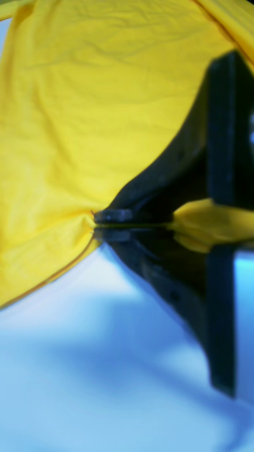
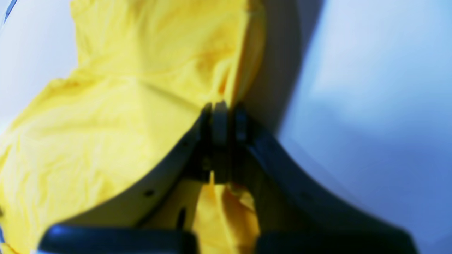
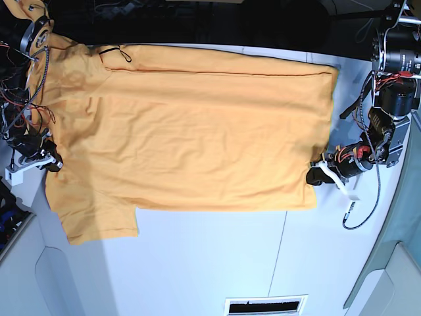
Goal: Layout the t-shirt on the table in an organized manner, then fold the t-shirt properly
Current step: 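Grasp the shirt side edge with both grippers and pull it taut, then fold the shirt side edge over lengthwise with both grippers toward the collar edge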
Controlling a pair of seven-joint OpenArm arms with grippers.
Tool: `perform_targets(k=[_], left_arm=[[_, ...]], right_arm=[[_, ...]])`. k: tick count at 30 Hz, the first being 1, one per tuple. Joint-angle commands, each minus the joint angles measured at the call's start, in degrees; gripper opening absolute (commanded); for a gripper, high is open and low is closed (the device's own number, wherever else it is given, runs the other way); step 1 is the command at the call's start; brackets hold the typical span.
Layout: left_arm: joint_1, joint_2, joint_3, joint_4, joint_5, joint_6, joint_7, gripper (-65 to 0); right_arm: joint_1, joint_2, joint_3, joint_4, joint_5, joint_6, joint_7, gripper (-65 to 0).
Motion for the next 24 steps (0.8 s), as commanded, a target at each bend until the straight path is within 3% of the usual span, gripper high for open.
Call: perform_targets(k=[1, 6, 15, 20, 24], left_arm=[[-1.42, -1.42, -0.17, 1.36, -1.81, -0.95, 0.17, -65.0], [-1.22, -3.61, -0.17, 5.20, -9.97, -0.95, 8.48, -65.0], [1.44, -7.67, -0.17, 17.68, -20.46, -0.95, 21.11, -65.0], [6.23, -10.99, -0.17, 26.49, -24.98, -0.95, 25.81, -65.0], [10.43, -13.11, -0.17, 30.86, -25.92, -0.95, 25.92, -65.0]], right_arm=[[1.44, 2.01, 0.13, 1.73, 0.94, 0.61, 0.96, -65.0], [1.40, 4.79, 0.13, 4.57, 1.92, 0.61, -3.63, -65.0], [1.05, 8.79, 0.13, 7.26, 13.90, 0.85, -14.71, -65.0], [-3.30, 9.49, 0.15, 10.80, 19.23, 1.64, -16.11, -65.0], [-9.27, 9.49, 0.20, 16.74, 20.48, 1.64, -16.20, -65.0]])
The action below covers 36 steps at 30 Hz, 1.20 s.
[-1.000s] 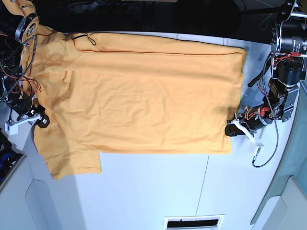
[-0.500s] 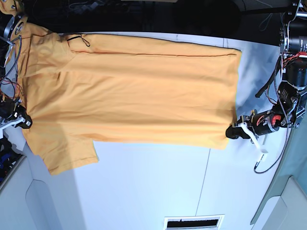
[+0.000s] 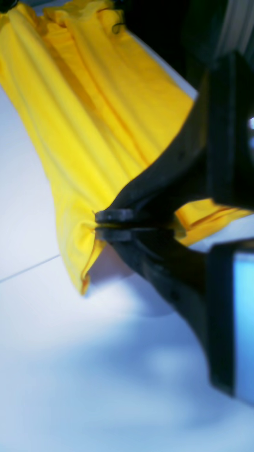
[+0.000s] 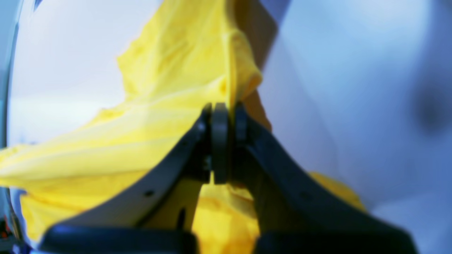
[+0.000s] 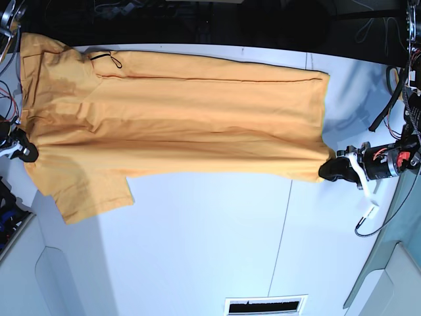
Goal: Layout the t-shirt on the table in an organized manner, then fold the t-shirt properly
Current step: 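Fold the shirt side edge over lengthwise with both grippers toward the collar edge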
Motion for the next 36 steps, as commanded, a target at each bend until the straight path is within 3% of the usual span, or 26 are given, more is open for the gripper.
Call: perform_targets(k=[1, 8, 16, 17, 19, 21, 29, 33, 36], left_arm=[[-0.31, -1.81, -0.44, 1.40, -0.74, -0.34, -0.79, -65.0], [4.72, -2.54, -0.44, 1.90, -0.70, -0.34, -0.85, -65.0], [7.21, -2.38, -0.44, 1.90, -0.61, -0.34, -1.44, -65.0], [7.21, -2.25, -0.44, 1.90, -0.46, -0.34, -1.44, -65.0], [7.21, -1.86, -0.44, 1.90, -0.26, -0.34, -1.42, -65.0], [7.21, -1.38, -0.44, 1.90, 0.20, -0.34, -1.42, -65.0], [7.21, -1.11, -0.44, 1.90, 3.96, -0.34, -1.44, -65.0], [7.21, -1.11, -0.44, 1.90, 4.00, -0.34, -1.44, -65.0], [7.21, -1.11, -0.44, 1.90, 4.04, -0.34, -1.42, -65.0]], right_arm=[[-0.48, 1.75, 0.46, 2.71, 1.03, 0.28, 1.18, -65.0], [-10.78, 1.73, 3.48, 12.72, 1.03, 0.20, 1.22, -65.0], [-15.76, -0.07, 4.09, 12.87, -0.79, -0.37, 2.67, -65.0], [-15.78, -0.48, 4.09, 12.66, -0.94, -0.37, 2.78, -62.2], [-15.74, -1.14, 4.09, 12.52, -1.14, -0.39, 3.23, -42.6], [-15.72, -1.07, 4.15, 12.59, -1.14, -0.46, 5.09, -30.8], [-10.32, -0.96, 7.98, 13.92, -5.44, -2.51, 11.56, -29.6], [-4.31, -0.96, 5.77, 11.56, -11.37, -3.13, 14.40, -29.6], [0.59, -0.98, 2.12, 6.34, -15.43, -5.51, 17.20, -29.6]])
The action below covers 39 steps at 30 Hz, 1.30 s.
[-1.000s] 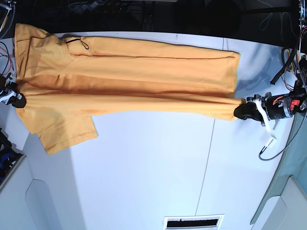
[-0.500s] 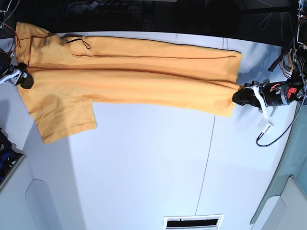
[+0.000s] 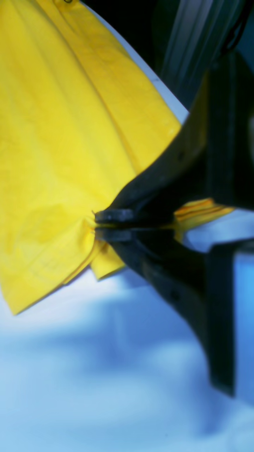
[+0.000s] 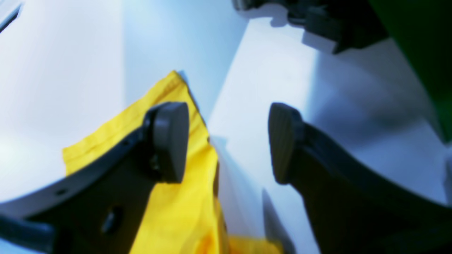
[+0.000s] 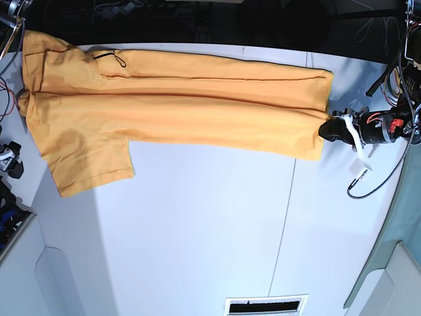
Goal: Layout the t-shirt on the table in an organized manner, then fold the t-shirt properly
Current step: 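Fold the shirt side edge over lengthwise with both grippers toward the collar edge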
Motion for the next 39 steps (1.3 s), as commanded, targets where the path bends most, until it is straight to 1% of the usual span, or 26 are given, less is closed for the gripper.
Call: perform_targets(k=[1, 3, 6, 8, 9, 11, 15, 16, 17, 18, 19, 21, 22, 23, 25, 28, 30, 33, 36, 39], left_arm=[[-0.92, -1.27, -0.55, 0.79, -0.76, -0.32, -0.63, -65.0], [-0.92, -1.27, -0.55, 0.79, -0.33, -0.32, -0.63, -65.0], [-0.90, -1.27, -0.55, 0.79, 0.28, -0.32, -0.59, -65.0], [-0.92, -1.27, -0.55, 0.79, 0.17, -0.32, -0.66, -65.0], [-0.92, -1.27, -0.55, 0.79, 0.20, -0.32, -0.66, -65.0], [-0.92, -1.25, -0.55, 0.79, 0.07, -0.32, -0.87, -65.0], [-0.92, -1.25, -0.55, 0.79, 0.04, -0.32, -1.49, -65.0], [-0.90, -1.25, -0.55, 0.79, 0.04, -0.32, -1.49, -65.0], [-0.90, -1.25, -0.55, 0.79, 0.11, -0.32, -1.49, -65.0], [-0.90, -1.25, -0.55, 0.79, 0.13, -0.32, -1.49, -65.0], [-0.90, -1.25, -0.55, 0.79, 0.17, -0.32, -1.49, -65.0], [-0.90, -1.25, -0.55, 0.79, 0.20, -0.32, -1.49, -65.0], [-0.92, -1.25, -0.55, 0.79, 0.17, -0.32, -1.49, -65.0], [-0.94, -1.27, -0.55, 0.79, 0.17, -0.32, -1.49, -65.0], [-0.96, -1.33, -0.55, 0.79, -0.09, -0.32, -1.49, -65.0], [-0.96, -2.40, -0.55, 1.01, -2.21, -0.32, -0.98, -65.0], [-0.90, -3.50, -0.55, 2.40, -3.89, -0.32, 1.16, -65.0], [-0.83, -5.11, -0.55, 5.99, -6.78, -0.32, 5.84, -65.0], [-0.66, -6.58, -0.55, 9.44, -11.61, -0.32, 9.29, -65.0], [-0.59, -7.58, -0.55, 10.23, -13.53, -0.32, 9.49, -65.0]], right_arm=[[2.73, 1.22, -1.05, -1.68, -1.14, -0.66, 2.34, -29.6], [5.79, 1.20, -3.82, -7.69, -3.06, -1.07, 4.98, -29.6], [8.90, 1.03, -7.85, -16.17, -4.37, -1.03, 8.52, -29.6], [9.81, 0.57, -10.03, -19.61, -4.07, 0.24, 9.07, -29.6], [9.77, 0.02, -10.75, -20.04, -3.96, 1.42, 9.05, -29.6], [9.44, -1.31, -11.93, -20.04, -3.96, 2.71, 8.96, -29.6], [9.46, -3.91, -12.68, -19.98, -3.91, 2.69, 8.59, -30.0], [9.46, -4.52, -12.66, -19.76, -3.93, 2.69, 8.59, -31.2], [9.44, -5.03, -12.68, -19.45, -3.93, 2.71, 8.59, -34.6], [9.44, -5.44, -12.66, -19.12, -3.96, 2.69, 8.59, -39.8], [9.44, -5.75, -12.68, -18.71, -3.93, 2.71, 8.59, -46.6], [9.44, -5.90, -12.66, -17.73, -3.93, 2.75, 8.57, -63.2], [9.44, -5.88, -12.66, -17.07, -3.93, 2.75, 8.46, -65.0], [9.44, -5.75, -12.59, -16.17, -3.93, 2.78, 7.48, -65.0], [9.42, -5.51, -12.15, -13.51, -2.67, 3.08, 3.54, -65.0], [8.76, -5.38, -9.94, -7.06, 1.27, 3.08, -5.53, -65.0], [7.30, -5.38, -7.54, -1.09, 4.72, 3.15, -10.99, -65.0], [3.13, -4.81, -3.85, 8.85, 10.03, 3.32, -17.81, -65.0], [-3.43, -2.99, -2.23, 16.00, 15.76, 3.37, -19.78, -65.0], [-10.75, -2.71, -0.57, 23.45, 16.57, 4.20, -20.00, -65.0]])
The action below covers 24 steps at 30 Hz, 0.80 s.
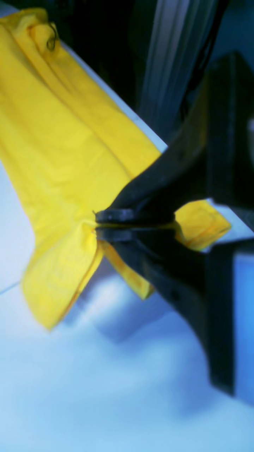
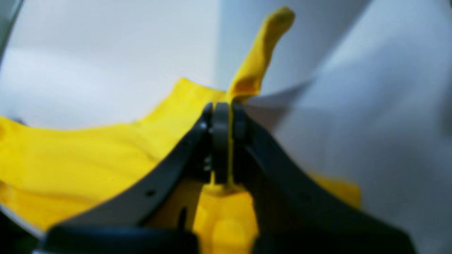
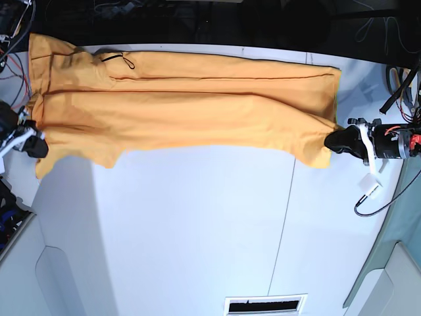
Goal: Layout the t-shirt on the table in an organized manner, then fold the t-shirt properly
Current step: 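Fold the shirt side edge over lengthwise with both grippers toward the collar edge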
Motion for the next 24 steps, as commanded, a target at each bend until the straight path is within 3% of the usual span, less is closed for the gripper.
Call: perform_targets(k=[1, 9, 19, 22, 24], left_arm=[[-0.74, -1.40, -0.55, 0.59, -0.90, -0.47, -0.15, -65.0], [-0.22, -1.44, -0.55, 0.59, -2.05, -0.47, 1.18, -65.0], [2.89, -1.42, -0.55, 0.59, -2.40, -0.47, 1.64, -65.0], [2.89, -1.46, -0.55, 0.59, -2.40, -0.47, 2.97, -65.0], [3.06, -1.64, -0.55, 0.59, -2.60, -0.47, 3.78, -62.4]], right_arm=[[-1.66, 0.96, 0.94, 3.45, 1.97, 0.87, 1.20, -65.0], [-17.84, 0.83, 6.05, 17.88, 3.43, 0.87, 1.46, -65.0], [-22.49, -2.38, 6.12, 13.75, 0.00, 0.83, 4.42, -65.0], [-22.49, -2.36, 6.12, 11.50, 0.02, 0.81, 4.50, -41.6], [-22.49, -2.38, 6.12, 11.28, 0.04, 0.81, 4.72, -32.8]])
